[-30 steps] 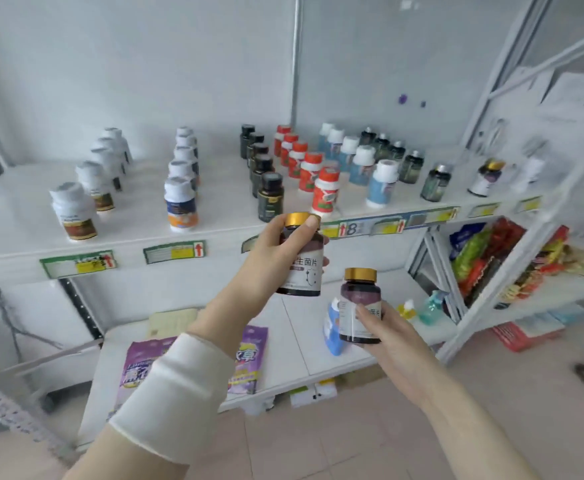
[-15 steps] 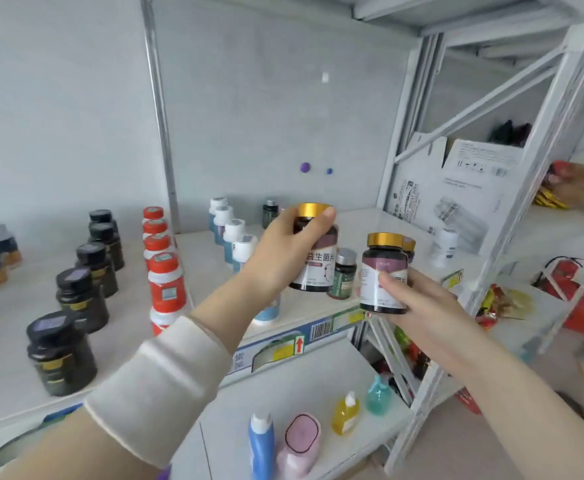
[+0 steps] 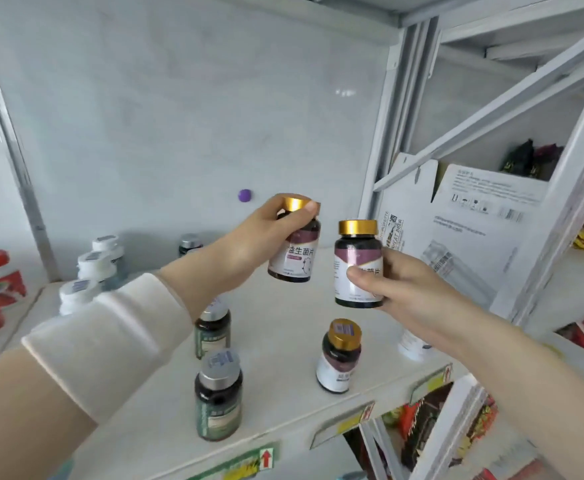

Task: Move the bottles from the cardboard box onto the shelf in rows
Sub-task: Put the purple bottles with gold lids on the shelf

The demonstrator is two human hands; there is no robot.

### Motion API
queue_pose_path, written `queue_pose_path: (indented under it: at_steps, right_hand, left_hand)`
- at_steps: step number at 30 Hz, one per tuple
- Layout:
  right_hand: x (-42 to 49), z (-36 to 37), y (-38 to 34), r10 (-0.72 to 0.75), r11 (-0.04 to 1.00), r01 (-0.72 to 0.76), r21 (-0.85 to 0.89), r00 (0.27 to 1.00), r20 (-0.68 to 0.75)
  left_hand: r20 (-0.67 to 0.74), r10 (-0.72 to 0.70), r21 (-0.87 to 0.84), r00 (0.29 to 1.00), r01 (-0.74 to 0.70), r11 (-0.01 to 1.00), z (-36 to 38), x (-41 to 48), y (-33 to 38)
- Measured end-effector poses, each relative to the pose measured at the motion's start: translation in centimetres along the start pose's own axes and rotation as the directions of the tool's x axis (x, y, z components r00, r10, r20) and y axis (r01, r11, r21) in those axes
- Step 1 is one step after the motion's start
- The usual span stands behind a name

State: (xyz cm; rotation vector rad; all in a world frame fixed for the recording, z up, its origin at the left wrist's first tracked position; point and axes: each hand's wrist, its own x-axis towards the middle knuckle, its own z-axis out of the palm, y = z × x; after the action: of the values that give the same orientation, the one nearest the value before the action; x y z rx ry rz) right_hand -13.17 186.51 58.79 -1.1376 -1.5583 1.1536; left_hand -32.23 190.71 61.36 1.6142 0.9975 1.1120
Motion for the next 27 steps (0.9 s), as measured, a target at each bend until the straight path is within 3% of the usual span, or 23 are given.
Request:
queue_pose_path:
  at_steps: [7, 13, 21, 27]
  right_hand:
    - [8.3, -5.0, 1.4, 0.073, 0.996, -0.082, 0.042, 0.980, 0.182]
    - [14.3, -4.2, 3.7, 0.113, 0.983, -0.062, -0.176, 0.947, 0.301]
    - [22.3, -1.1, 7.7, 0.122, 0.914, 0.002, -0.406, 0.952, 0.281]
    - [25.9, 1.0, 9.8, 0.132, 0.886, 0.046, -0.461, 0.929, 0.346]
  left_hand:
    - [-0.146, -0.075, 0.124, 0.986, 0.093, 0.988, 1.3, 7.8, -2.0]
    - [-0.289, -0.097, 0.330, 0.952, 0.195, 0.924, -1.1, 12.9, -4.7]
    - [-0.312, -0.204, 0.468, 0.928, 0.337, 0.817, -4.7, 18.5, -10.3]
    - [-0.314, -0.251, 0.518, 0.916, 0.387, 0.763, -5.5, 21.2, -13.1]
